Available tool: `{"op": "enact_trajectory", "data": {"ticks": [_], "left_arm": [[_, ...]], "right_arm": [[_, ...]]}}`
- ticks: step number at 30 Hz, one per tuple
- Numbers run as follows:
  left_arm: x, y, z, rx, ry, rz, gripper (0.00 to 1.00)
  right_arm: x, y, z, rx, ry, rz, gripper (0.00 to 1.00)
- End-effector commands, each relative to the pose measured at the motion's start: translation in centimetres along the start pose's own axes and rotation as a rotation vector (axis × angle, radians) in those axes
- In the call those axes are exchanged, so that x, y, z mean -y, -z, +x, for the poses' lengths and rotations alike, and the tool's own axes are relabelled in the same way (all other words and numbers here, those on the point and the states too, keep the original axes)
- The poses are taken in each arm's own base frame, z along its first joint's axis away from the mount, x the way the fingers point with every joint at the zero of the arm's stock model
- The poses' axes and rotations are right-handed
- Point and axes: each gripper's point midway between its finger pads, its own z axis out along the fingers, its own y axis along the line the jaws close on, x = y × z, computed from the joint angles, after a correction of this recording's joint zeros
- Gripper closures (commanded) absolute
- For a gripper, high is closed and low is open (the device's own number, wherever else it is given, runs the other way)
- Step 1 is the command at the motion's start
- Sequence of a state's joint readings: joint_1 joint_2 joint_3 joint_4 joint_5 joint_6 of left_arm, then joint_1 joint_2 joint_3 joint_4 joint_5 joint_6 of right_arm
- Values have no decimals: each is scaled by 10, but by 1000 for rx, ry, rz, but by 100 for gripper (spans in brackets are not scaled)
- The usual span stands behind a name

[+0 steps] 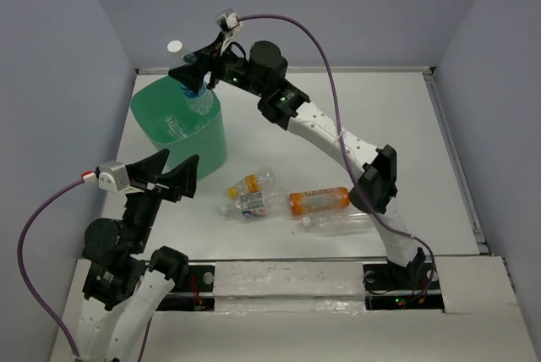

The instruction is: Put the plastic bottles in the bin

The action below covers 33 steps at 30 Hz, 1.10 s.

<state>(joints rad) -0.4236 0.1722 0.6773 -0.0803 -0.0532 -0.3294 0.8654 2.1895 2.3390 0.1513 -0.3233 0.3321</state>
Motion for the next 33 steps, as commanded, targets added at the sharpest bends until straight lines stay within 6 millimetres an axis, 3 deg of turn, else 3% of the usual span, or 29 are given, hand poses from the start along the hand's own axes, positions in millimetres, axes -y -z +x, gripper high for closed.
{"op": "enact_trajectory", "data": {"ticks": [1, 2, 3, 6, 8, 10, 11, 12, 14, 15, 16, 17, 19, 20, 21, 23, 24, 25, 26, 28, 29, 32, 33], "left_arm": [[5, 1, -14, 49, -8, 23, 1], [5, 2, -15, 51, -10, 22, 1], [5, 1, -14, 48, -8, 21, 1], [5, 1, -14, 47, -8, 19, 1], [4, 1, -13, 44, -10, 17, 1], [4, 0, -12, 41, -9, 18, 1], [5, 0, -12, 40, -9, 21, 1], [5, 0, -12, 40, -9, 21, 1], [5, 0, -12, 42, -9, 20, 1], [5, 0, -11, 40, -9, 21, 1], [5, 0, -11, 38, -9, 25, 1], [8, 0, -10, 36, -8, 39, 1], [10, -2, -6, 23, -11, 53, 1], [11, -4, -4, 14, -9, 58, 1], [13, -5, 0, -1, -12, 73, 1], [17, -13, 15, -55, -11, 102, 1], [23, -15, 25, -98, -12, 144, 1], [24, -23, 43, -169, -11, 153, 1], [32, -25, 54, -223, -7, 202, 1], [32, -37, 84, -348, 6, 214, 1], [31, -40, 95, -392, 11, 217, 1], [24, -48, 130, -532, 28, 193, 1], [19, -52, 142, -577, 28, 171, 1]], "right_arm": [[-20, -14, -9, 82, -83, -112, 43], [-20, -16, -4, 70, -107, -121, 37], [-24, -16, -4, 59, -113, -140, 19], [-19, -16, 0, 32, -95, -110, 3], [-16, -11, -7, 23, -57, -73, 1], [-17, 0, -29, 24, 19, -22, 1], [-10, 6, -19, -14, 57, 6, 2], [-16, 21, -46, 11, 86, 46, 2], [-4, 42, -50, -7, 120, 125, 4], [23, 58, -11, -97, 138, 211, 6], [21, 82, -35, -74, 164, 244, 7], [42, 104, 10, -175, 160, 307, 8], [62, 140, 27, -222, 150, 420, 9], [59, 162, 15, -207, 153, 444, 10], [80, 195, 56, -294, 135, 526, 12], [91, 235, 71, -327, 121, 621, 14], [94, 260, 55, -289, 104, 678, 16], [99, 289, 88, -352, 72, 721, 17], [95, 306, 74, -301, 47, 746, 18], [93, 339, 94, -343, 7, 805, 20], [93, 357, 115, -383, -10, 829, 20], [84, 386, 126, -370, -52, 872, 20], [81, 391, 119, -340, -44, 878, 20]]}}
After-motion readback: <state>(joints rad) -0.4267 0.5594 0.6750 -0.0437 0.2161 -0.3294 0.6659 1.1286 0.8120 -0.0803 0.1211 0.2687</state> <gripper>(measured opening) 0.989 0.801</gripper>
